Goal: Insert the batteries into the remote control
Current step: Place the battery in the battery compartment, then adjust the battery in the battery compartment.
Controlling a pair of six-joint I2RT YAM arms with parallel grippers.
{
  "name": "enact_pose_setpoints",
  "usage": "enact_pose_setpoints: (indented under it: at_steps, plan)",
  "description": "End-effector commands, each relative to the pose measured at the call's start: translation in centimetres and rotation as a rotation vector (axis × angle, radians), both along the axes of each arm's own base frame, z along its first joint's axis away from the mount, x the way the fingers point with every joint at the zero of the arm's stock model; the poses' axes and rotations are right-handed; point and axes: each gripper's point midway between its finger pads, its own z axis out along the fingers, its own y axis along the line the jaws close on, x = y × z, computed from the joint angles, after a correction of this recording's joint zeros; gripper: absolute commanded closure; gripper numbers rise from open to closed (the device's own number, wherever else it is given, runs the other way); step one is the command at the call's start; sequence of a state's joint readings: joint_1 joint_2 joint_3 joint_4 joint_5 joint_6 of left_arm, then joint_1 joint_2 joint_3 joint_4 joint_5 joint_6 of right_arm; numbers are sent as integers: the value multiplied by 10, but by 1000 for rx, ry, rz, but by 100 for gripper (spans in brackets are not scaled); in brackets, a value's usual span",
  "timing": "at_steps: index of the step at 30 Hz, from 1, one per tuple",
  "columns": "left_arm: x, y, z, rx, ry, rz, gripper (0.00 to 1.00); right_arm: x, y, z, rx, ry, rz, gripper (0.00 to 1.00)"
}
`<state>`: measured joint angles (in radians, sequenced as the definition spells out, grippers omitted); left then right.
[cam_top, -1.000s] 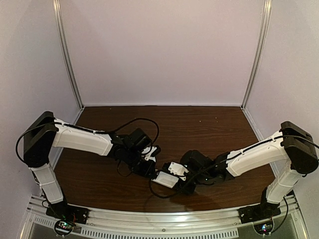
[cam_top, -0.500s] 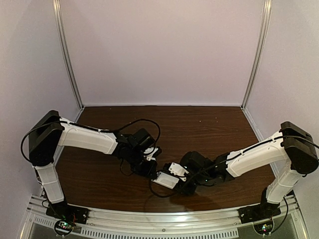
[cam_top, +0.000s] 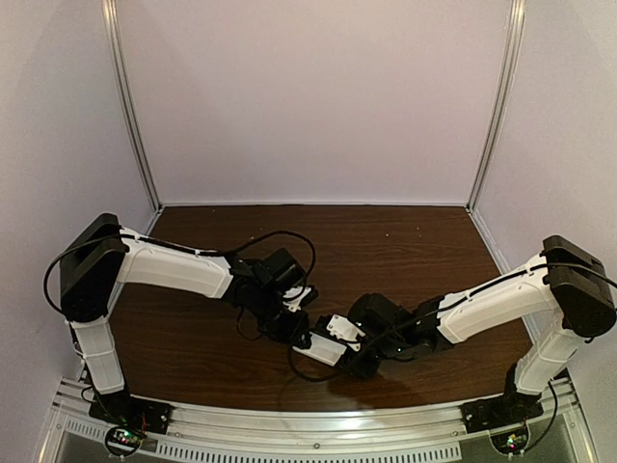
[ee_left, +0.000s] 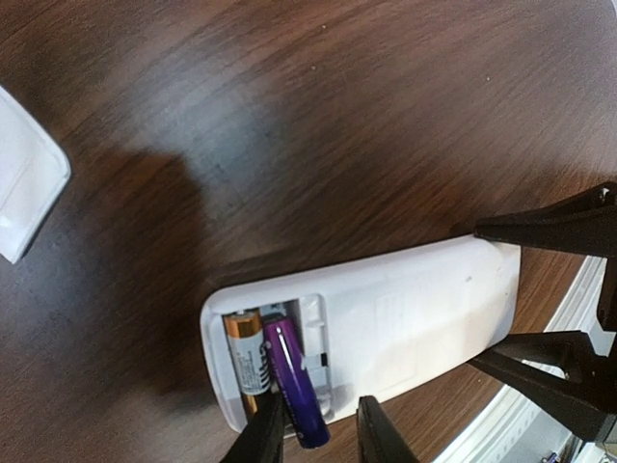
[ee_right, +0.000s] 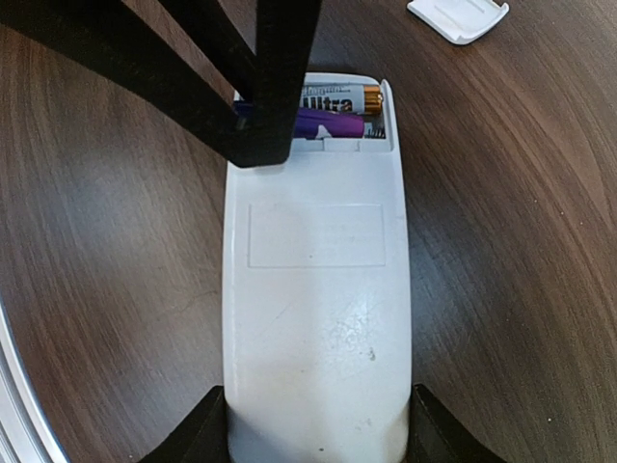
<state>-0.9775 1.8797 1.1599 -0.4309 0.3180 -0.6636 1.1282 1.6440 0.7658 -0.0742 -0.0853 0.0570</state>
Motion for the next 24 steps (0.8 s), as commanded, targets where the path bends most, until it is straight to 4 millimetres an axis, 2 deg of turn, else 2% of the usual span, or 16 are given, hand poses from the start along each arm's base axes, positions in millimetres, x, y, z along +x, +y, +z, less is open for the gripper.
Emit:
enact_pose_setpoints:
  at_steps: [1,9,13,16,19,20,22,23,24]
  plan:
    - [1,5,-7,52,-5,-11,72,1,6,11,38,-17,-8,76]
    - [21,6,35,-7,-164,-24,67,-8,5,11,44,3,45,81]
    - [36,15,64,-77,-266,17,66,-15,3,10,41,16,77,82]
    - [45,23,93,-149,-391,35,66,-20,3,12,53,26,98,84]
    - [47,34,133,-292,-581,48,62,-24,3,13,56,29,121,84]
    - [46,40,146,-350,-653,54,57,-25,3,13,50,24,140,85]
    - [40,55,162,-429,-767,64,42,-27,3,13,48,21,161,85]
    - [34,63,159,-432,-799,46,28,-29,4,12,44,19,174,85]
    - [29,67,164,-444,-834,16,22,-29,4,12,43,17,185,86]
